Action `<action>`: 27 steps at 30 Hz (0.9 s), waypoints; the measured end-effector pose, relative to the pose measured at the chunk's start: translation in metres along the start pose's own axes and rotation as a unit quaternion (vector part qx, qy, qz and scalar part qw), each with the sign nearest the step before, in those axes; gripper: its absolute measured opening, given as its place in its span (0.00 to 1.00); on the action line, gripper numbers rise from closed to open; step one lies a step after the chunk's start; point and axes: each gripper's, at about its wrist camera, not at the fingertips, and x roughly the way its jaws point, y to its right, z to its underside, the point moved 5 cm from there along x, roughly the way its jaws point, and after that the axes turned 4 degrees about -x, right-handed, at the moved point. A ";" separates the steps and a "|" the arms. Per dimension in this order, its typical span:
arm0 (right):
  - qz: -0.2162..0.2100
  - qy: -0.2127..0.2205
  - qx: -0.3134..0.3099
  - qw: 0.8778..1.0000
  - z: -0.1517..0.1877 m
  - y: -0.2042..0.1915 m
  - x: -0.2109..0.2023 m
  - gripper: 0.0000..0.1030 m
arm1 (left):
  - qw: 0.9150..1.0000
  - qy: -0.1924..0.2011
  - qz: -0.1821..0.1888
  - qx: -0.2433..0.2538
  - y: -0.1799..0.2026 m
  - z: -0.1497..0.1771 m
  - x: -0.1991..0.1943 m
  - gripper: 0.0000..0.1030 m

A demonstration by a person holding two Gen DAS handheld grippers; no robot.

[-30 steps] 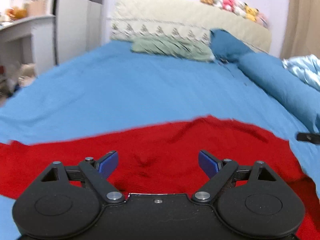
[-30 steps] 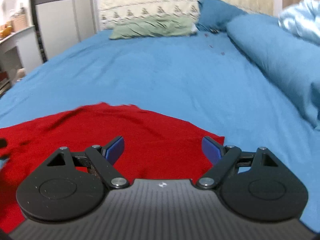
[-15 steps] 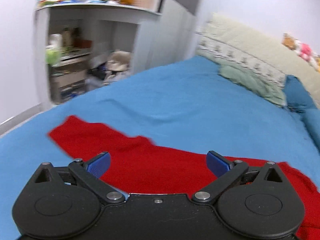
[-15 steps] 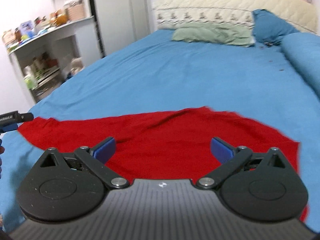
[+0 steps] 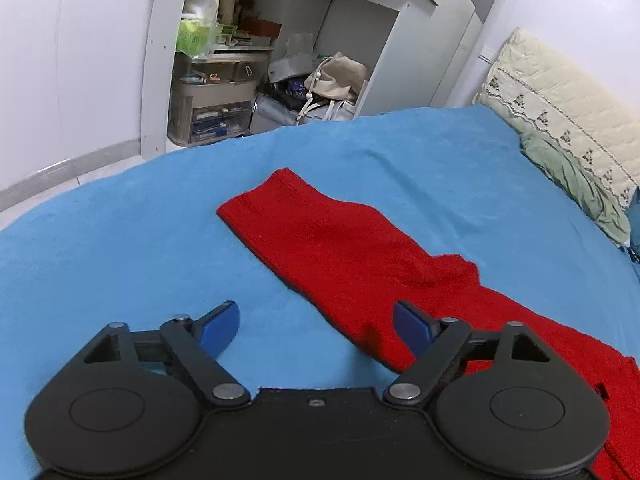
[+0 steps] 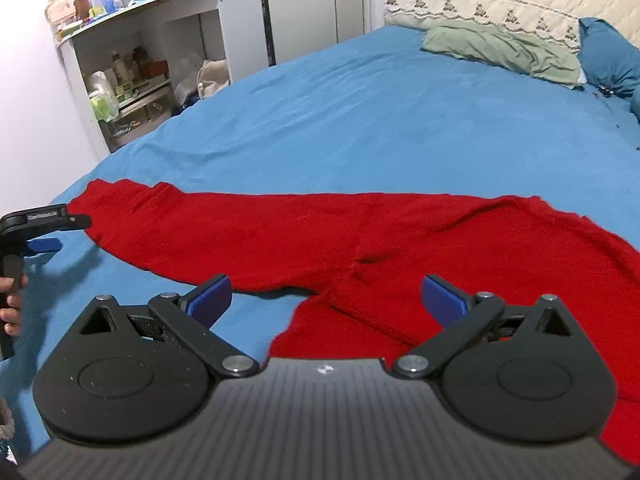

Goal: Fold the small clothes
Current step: 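Grasp the other sleeve with the left tool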

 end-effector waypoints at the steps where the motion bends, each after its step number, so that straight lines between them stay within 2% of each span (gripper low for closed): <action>1: -0.001 -0.001 0.001 1.000 0.000 -0.003 0.002 1.00 | 1.000 0.005 0.002 0.000 0.001 -0.002 0.005 0.80; 2: -0.003 -0.002 0.001 1.000 0.000 -0.005 0.005 1.00 | 1.000 0.007 0.004 -0.003 0.002 -0.004 0.009 0.77; 3: -0.003 -0.003 0.001 1.000 0.000 -0.007 0.007 1.00 | 1.000 0.009 0.005 -0.007 0.002 -0.005 0.012 0.71; 5: -0.003 -0.004 0.002 1.000 0.000 -0.008 0.010 1.00 | 1.000 0.012 0.000 -0.018 0.002 -0.007 0.020 0.51; 7: -0.004 -0.006 0.007 1.000 0.001 -0.007 0.011 1.00 | 0.999 0.007 -0.008 -0.031 -0.001 -0.009 0.024 0.10; 8: -0.004 -0.007 0.011 1.000 0.002 -0.007 0.012 1.00 | 0.999 0.005 -0.005 -0.041 -0.003 -0.011 0.026 0.04; 11: -0.006 -0.009 0.028 1.000 0.004 0.000 0.009 1.00 | 0.998 0.004 0.005 -0.067 -0.004 -0.015 0.021 0.04; 14: -0.002 -0.005 0.044 0.999 0.005 0.013 0.002 1.00 | 0.999 0.032 0.009 -0.014 0.023 -0.023 0.000 0.04; 18: 0.008 0.009 0.070 0.997 0.006 0.037 -0.018 1.00 | 0.995 0.074 0.044 0.057 0.081 -0.028 -0.038 0.04; 20: 0.016 0.017 0.081 0.996 0.007 0.051 -0.029 1.00 | 0.989 0.092 0.077 0.092 0.121 -0.023 -0.059 0.04; 23: 0.035 0.031 0.097 0.994 0.010 0.076 -0.048 1.00 | 0.976 0.090 0.143 0.134 0.186 -0.003 -0.082 0.04; 27: 0.064 0.045 0.127 0.989 0.019 0.117 -0.071 1.00 | 0.953 0.054 0.223 0.196 0.280 0.059 -0.095 0.04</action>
